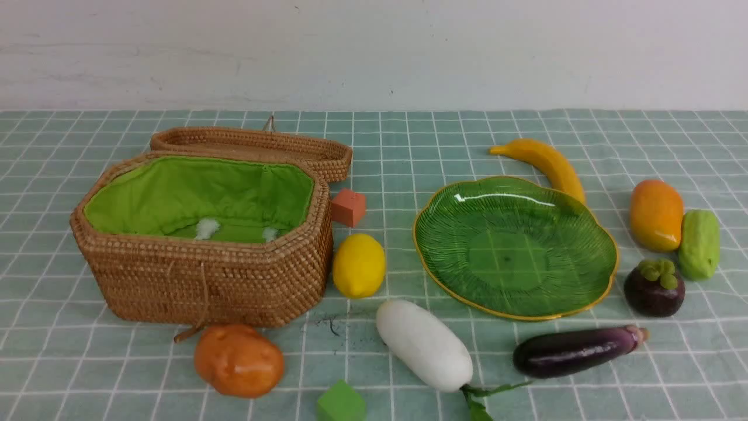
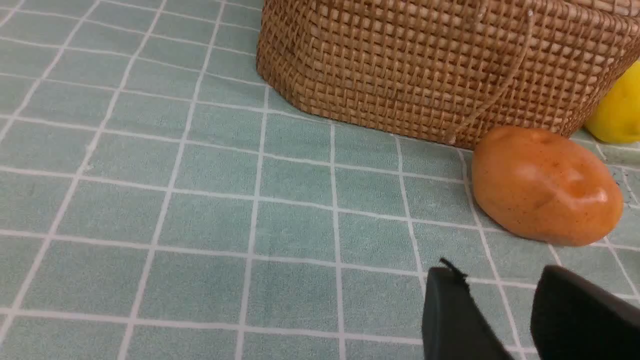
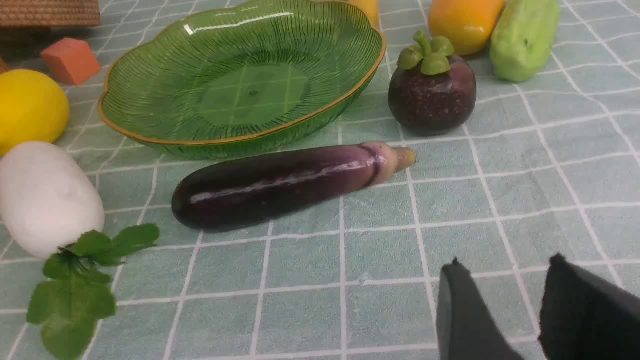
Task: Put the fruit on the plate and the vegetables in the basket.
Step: Grab a potato with your left arm and place it in the basket on the left
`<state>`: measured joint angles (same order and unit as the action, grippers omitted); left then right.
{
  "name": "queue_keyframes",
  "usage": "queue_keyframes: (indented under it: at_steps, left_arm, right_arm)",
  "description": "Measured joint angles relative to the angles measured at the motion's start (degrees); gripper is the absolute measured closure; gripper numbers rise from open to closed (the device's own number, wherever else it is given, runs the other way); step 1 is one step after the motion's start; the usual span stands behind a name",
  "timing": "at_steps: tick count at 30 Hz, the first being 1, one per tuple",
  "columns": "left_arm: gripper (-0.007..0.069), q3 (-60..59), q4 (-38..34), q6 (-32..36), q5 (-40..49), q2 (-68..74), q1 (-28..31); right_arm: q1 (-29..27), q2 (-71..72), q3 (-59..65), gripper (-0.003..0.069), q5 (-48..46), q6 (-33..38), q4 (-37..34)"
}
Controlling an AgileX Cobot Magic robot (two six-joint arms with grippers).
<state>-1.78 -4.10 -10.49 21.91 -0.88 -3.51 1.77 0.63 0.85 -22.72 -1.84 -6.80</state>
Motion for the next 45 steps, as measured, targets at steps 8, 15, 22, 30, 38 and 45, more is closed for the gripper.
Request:
queue_keyframes:
  at_steps: [8,15,22,30,38,45]
  left_arm:
    - [0.0386,0.0,0.0,0.0,0.0,0.0,0.0]
    - [0.0386,0.0,0.0,0.0,0.0,0.0,0.0]
    - [0.0386,0.0,0.0,0.0,0.0,0.0,0.0]
    - [0.0386,-0.05,-11.91,-6.32,-10.87,0.0,0.0]
    - [0.0386,-0.05,-31.95,-14.14,-19.72,0.0,0.0]
    - [0.0523,3.21,-33.38,-12.46,-11.63,0.0,0.0]
  right_arm:
    - [0.0,0.0,0.0,0.0417,0.0,0.0,0.0]
    - [0.0,0.0,0.0,0.0417,0.0,0.0,0.0]
    - [0.0,0.0,0.0,0.0417,0.0,0.0,0.0]
    - [0.0,0.0,0.0,0.0417,0.0,0.0,0.11]
    - [0.0,0.0,0.0,0.0417,0.0,0.0,0.05]
    - [0.0,0.0,0.0,0.0417,0.41,0.21,0.68]
